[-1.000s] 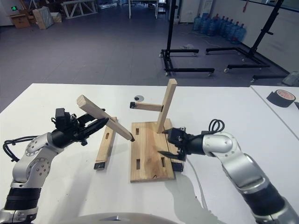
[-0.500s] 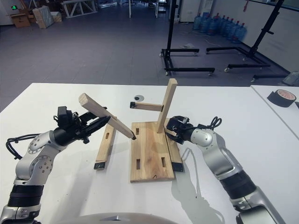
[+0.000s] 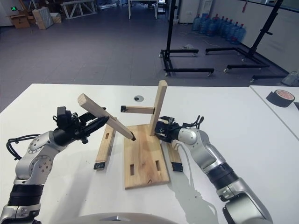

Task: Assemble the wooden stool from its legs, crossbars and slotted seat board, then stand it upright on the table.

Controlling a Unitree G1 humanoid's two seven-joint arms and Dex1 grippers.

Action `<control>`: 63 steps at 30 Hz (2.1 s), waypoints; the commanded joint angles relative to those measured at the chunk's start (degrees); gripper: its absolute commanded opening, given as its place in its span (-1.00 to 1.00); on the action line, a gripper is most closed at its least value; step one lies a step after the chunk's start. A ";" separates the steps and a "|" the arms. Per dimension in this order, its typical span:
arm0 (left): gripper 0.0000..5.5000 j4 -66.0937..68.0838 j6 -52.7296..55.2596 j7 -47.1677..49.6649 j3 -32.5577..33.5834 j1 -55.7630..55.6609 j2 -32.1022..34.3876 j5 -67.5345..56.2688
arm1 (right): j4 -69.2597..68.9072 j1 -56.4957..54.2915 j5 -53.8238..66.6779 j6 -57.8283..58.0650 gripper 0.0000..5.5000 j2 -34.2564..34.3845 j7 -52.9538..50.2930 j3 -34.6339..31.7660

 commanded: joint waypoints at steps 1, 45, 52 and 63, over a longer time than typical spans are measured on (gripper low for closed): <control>-0.27 -2.95 3.72 -3.65 0.18 2.88 3.99 -2.14 | -0.60 6.06 5.18 2.83 0.38 1.04 7.86 2.86; -0.27 -0.70 9.29 -13.71 1.73 0.73 16.11 -1.03 | -1.74 5.25 11.60 6.84 0.38 2.81 10.51 0.65; -0.27 -1.47 6.44 -10.53 3.04 5.56 13.30 -0.06 | -2.23 6.92 11.00 6.52 0.38 1.62 9.94 0.24; -0.27 2.38 5.16 -10.45 4.11 8.67 13.28 -0.34 | -2.10 8.75 10.33 8.11 0.38 -0.42 11.34 1.88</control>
